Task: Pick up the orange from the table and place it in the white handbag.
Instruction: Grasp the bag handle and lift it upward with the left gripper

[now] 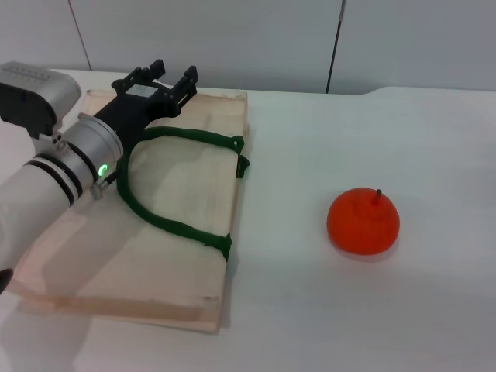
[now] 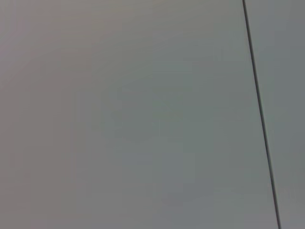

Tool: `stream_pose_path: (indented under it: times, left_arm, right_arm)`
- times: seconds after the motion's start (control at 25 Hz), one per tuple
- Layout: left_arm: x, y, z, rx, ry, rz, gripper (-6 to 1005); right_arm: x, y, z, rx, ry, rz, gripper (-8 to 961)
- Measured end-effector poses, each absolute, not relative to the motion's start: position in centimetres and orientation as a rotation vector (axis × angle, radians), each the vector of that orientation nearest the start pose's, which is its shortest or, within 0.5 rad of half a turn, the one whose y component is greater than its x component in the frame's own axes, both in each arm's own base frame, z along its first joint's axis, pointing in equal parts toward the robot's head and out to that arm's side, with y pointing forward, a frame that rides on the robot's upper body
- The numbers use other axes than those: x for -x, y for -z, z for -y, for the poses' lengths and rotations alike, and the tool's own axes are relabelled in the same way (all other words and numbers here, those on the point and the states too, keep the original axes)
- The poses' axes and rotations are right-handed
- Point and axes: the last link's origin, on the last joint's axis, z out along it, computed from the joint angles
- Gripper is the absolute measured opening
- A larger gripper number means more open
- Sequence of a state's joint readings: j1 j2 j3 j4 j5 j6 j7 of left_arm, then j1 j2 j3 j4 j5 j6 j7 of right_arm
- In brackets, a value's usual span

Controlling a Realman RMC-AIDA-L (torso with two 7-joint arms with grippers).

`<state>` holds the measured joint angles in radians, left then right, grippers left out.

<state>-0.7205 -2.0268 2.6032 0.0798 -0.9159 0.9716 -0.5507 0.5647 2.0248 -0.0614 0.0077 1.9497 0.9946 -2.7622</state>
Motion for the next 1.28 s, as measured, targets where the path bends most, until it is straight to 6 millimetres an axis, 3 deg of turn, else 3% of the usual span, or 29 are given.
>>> stream_pose_path:
  times: [0.44,0.68,0.84,1.16,1.28]
  left_arm:
    - [26.8,2.8,-40.8,1.897,0.802,0.683,638]
    - [26.6,2.0,-41.7,1.982,0.855,0.858,639]
    - [26.1,-0.5,-42.5,2.084,0.895,0.922,640]
    - [25.1,-5.7,-42.6,2.196,0.86,0.852,642]
    - [24.2,-8.8,-42.7,2.233,0.818,0.854,641]
  right_arm:
    - [-36.6,-3.3,-36.7,1.414,-0.66,-0.791,774]
    - [-36.7,-3.4,-36.6,1.412,-0.657,-0.792,773]
    - [-36.6,-3.4,-36.7,1.413,-0.658,-0.789,773]
    - [-36.4,-3.4,-37.0,1.419,-0.661,-0.785,773]
    - [-36.4,-3.5,-37.0,1.418,-0.66,-0.782,773]
